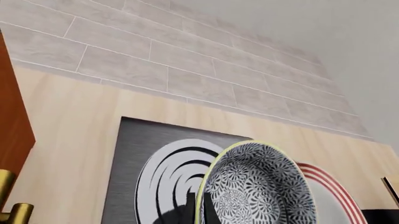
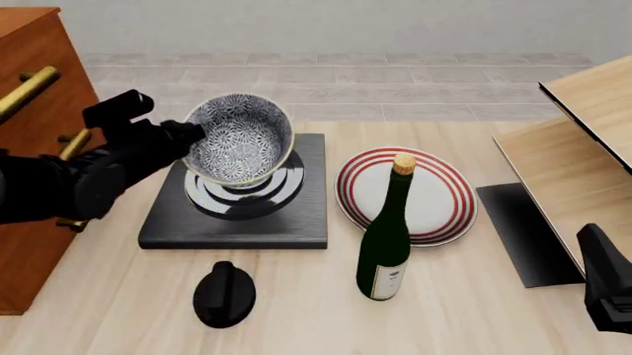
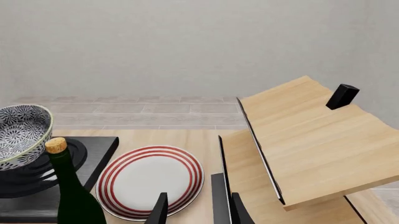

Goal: Put the bowl on the stove.

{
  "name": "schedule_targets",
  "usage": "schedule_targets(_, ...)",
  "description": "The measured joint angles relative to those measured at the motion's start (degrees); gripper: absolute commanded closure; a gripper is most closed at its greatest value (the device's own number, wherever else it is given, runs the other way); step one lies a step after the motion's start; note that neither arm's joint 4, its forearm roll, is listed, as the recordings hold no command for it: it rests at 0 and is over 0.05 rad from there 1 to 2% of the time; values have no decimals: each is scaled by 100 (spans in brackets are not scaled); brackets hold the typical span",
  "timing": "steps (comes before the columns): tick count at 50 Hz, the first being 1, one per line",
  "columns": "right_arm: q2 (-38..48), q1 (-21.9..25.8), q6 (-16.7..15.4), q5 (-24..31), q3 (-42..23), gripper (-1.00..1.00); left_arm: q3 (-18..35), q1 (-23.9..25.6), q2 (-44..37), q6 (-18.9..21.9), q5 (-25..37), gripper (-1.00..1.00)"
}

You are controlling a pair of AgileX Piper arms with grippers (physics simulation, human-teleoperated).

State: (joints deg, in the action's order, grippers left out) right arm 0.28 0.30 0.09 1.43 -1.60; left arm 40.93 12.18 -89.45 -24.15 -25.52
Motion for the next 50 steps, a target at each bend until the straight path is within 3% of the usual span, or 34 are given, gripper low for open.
schedule_targets(34, 0, 0, 0, 0, 0, -100, 84, -97, -507, 120, -291, 100)
schedule_targets(35, 0, 0, 0, 0, 0, -100, 90, -106, -514, 139, -292, -100)
schedule_targets(50, 0, 0, 0, 0, 0, -100, 101, -167, -505, 363, -369, -100)
